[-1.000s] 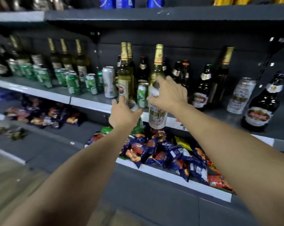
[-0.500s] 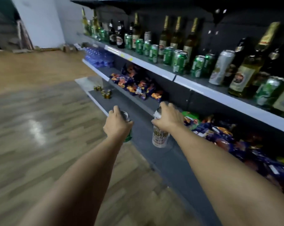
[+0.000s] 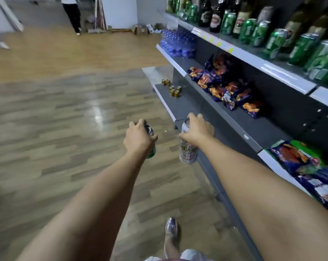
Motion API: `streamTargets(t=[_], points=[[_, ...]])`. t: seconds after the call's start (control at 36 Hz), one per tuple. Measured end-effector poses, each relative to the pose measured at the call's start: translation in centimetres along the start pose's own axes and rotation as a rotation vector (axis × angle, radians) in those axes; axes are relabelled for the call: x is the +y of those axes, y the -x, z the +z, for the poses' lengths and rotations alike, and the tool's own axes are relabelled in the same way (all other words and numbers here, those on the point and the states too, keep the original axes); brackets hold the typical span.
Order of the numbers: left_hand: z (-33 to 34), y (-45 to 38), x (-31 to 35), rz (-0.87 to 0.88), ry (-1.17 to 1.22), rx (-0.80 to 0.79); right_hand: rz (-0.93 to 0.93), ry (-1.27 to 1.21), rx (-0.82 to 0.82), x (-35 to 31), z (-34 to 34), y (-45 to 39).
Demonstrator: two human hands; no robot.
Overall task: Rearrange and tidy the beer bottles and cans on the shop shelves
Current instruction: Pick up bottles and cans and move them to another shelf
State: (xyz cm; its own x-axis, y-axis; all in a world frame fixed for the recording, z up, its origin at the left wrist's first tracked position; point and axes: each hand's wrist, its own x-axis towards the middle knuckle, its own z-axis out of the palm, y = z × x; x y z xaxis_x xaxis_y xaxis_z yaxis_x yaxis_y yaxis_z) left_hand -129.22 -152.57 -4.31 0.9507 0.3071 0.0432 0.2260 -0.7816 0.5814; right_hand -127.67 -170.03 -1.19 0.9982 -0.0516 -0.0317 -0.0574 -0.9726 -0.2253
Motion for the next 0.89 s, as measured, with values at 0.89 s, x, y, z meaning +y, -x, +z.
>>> streamTargets(t=[0.89], points=[[6.5, -47.0, 5.3, 0.047, -0.048, 0.032, -0.037, 0.017, -0.018, -7.3, 1.0, -47.1]])
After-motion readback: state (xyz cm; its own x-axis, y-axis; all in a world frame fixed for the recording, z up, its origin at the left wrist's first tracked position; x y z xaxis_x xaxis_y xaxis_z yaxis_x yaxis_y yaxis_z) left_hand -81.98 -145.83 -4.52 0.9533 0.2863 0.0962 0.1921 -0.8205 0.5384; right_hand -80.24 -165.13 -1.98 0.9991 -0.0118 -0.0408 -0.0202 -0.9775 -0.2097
